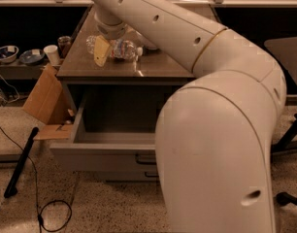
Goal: Place water bottle into top drawer
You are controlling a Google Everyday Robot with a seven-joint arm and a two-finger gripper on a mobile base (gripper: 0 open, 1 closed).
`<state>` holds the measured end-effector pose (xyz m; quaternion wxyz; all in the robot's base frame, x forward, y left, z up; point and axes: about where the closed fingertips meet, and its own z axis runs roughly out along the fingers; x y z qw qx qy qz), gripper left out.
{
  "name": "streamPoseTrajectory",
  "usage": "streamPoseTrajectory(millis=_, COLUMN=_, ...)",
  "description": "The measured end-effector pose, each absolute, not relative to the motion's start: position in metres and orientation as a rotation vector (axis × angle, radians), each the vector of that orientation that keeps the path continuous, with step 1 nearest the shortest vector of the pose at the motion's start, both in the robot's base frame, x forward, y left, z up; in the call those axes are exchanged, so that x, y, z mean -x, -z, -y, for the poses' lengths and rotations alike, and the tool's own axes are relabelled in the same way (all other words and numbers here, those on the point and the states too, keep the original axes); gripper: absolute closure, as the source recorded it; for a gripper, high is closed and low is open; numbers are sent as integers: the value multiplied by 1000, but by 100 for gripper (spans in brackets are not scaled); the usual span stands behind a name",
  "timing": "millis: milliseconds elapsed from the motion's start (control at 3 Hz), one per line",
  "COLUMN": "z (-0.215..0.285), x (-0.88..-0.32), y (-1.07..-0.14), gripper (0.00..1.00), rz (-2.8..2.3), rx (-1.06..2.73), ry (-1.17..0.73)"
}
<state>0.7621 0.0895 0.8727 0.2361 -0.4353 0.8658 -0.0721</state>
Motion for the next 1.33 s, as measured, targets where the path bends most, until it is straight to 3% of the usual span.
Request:
streamPoseTrajectory(millis=333, z=-93, x=-764, y=-868, gripper=23, rz=-2363, rx=1196, ry=178)
streamPoseTrajectory(millis=667, z=-94, x=-763, y=-864, gripper=28, rz=-2353, rx=1208, ry=160)
streamPoseTrajectory(millis=1333, z=-95, x=-764, y=-860, gripper=27, rz=-2338, rx=1259, ry=124)
